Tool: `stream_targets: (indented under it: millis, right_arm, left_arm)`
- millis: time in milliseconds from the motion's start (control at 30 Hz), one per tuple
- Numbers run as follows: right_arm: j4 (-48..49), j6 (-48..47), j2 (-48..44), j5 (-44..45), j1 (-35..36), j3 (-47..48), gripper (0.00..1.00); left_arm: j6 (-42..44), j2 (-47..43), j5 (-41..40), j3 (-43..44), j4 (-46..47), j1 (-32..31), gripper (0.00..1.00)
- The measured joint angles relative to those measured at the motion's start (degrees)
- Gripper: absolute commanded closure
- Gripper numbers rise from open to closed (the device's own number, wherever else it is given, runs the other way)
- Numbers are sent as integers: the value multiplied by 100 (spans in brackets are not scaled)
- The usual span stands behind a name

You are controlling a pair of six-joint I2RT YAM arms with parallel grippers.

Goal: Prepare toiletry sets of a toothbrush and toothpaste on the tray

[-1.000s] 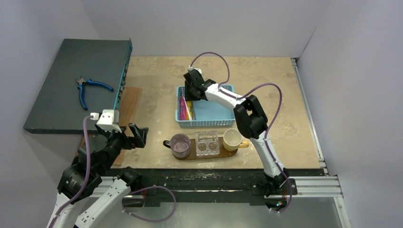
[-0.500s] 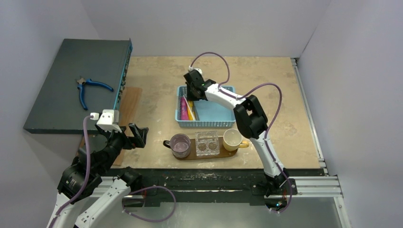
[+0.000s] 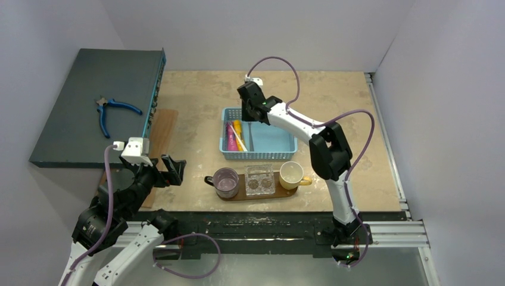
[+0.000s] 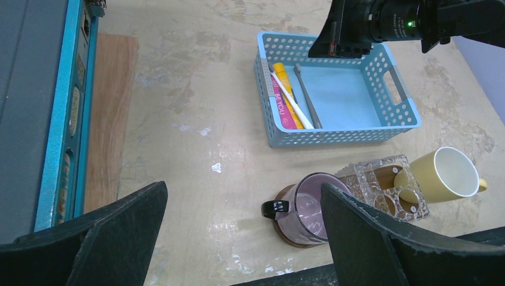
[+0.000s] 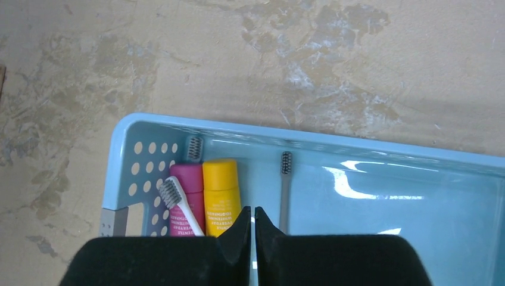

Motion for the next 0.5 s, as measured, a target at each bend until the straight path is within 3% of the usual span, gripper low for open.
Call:
stream_targets:
  millis: [133, 500]
  right_arm:
    - [2, 7, -52, 26, -4, -87, 65]
    - [79, 111, -22, -400, -4, -317, 60]
  left_arm:
    - [0, 0, 2, 0, 2, 0, 0]
    - [0, 0, 11, 0, 0, 2, 0]
